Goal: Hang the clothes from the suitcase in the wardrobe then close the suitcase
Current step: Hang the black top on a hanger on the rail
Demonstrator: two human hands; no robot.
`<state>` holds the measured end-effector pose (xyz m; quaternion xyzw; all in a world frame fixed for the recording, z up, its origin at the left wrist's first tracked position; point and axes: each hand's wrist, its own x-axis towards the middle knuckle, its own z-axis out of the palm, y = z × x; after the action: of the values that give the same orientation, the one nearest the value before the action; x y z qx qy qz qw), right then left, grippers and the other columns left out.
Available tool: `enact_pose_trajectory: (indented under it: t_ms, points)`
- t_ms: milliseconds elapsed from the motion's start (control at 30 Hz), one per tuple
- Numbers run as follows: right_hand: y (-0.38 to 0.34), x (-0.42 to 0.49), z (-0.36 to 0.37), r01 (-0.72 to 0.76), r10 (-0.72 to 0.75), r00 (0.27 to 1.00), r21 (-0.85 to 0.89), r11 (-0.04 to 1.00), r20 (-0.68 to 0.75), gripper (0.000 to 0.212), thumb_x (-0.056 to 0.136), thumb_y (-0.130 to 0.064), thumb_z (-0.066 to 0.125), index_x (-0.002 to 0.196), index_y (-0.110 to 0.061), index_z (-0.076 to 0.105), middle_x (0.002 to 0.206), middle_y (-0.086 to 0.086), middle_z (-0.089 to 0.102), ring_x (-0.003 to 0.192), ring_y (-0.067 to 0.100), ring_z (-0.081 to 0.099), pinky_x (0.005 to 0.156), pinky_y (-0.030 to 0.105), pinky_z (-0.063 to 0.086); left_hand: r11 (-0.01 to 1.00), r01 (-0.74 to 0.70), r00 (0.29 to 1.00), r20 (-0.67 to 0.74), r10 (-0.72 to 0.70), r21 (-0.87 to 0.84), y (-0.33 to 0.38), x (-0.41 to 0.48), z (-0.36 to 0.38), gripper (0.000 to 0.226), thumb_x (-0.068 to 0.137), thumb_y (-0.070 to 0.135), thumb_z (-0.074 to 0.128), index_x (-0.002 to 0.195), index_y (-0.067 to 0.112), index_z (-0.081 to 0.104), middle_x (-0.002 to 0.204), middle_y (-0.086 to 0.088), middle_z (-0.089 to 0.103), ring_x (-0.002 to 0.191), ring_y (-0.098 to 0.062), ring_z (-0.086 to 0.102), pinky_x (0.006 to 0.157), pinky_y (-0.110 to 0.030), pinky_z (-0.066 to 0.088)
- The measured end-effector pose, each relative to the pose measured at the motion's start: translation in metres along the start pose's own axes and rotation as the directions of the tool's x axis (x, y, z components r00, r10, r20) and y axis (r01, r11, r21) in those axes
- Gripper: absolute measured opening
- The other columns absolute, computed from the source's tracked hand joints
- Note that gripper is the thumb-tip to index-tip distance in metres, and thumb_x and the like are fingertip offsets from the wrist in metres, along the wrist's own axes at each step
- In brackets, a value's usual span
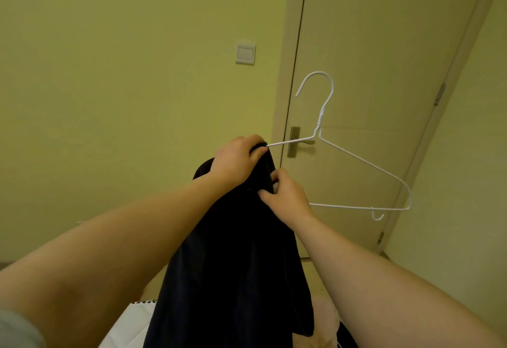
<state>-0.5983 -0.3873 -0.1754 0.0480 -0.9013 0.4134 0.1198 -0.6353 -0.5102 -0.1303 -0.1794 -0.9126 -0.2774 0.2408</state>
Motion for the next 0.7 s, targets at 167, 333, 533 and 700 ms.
enact_pose_trajectory:
  t_ms: [167,333,533,700]
  points:
    - [0.010,-0.002,0.012,-0.044,0.009,0.968,0.133,0.990,0.251,0.019,0.083,-0.017,0.065,0.100,-0.010,0.062,0.090,0.004,0.067,0.085,0.019,0.064,0.082,0.034,0.054,0.997,0.077,0.995,-0.070,-0.076,0.011,-0.013,-0.001,-0.011,0.029,0.099,0.033,0.040,0.118,0.019,0.056,0.107,-0.007,0.063,0.096,-0.026,0.058,0.081,-0.036,0.048]
    - [0.042,-0.017,0.030,-0.263,0.181,0.810,0.069,0.962,0.558,0.028,0.083,-0.010,0.066,0.110,-0.017,0.065,0.096,-0.001,0.065,0.101,0.021,0.062,0.095,0.031,0.047,0.987,0.152,0.968,-0.195,-0.157,-0.044,-0.023,0.013,-0.038,0.030,0.099,0.033,0.039,0.119,0.019,0.056,0.110,-0.007,0.062,0.100,-0.027,0.057,0.084,-0.038,0.048]
    - [0.058,-0.023,0.044,-0.122,0.298,0.715,-0.307,0.944,0.632,0.045,0.080,-0.031,0.067,0.123,-0.036,0.053,0.142,0.000,0.037,0.134,0.028,0.033,0.110,0.041,0.032,0.987,0.120,0.948,-0.284,-0.145,-0.104,-0.021,0.019,-0.060,0.029,0.100,0.029,0.039,0.120,0.017,0.056,0.109,-0.007,0.063,0.101,-0.026,0.056,0.085,-0.037,0.045]
    - [0.056,-0.018,0.053,-0.268,0.305,0.789,-0.148,0.952,0.533,0.071,0.079,-0.028,0.069,0.139,-0.031,0.031,0.141,0.004,0.040,0.129,0.026,0.042,0.108,0.042,0.038,0.991,0.042,0.956,-0.282,-0.076,-0.125,-0.010,0.021,-0.073,0.029,0.100,0.025,0.041,0.121,0.012,0.057,0.109,-0.005,0.063,0.100,-0.021,0.055,0.079,-0.029,0.042]
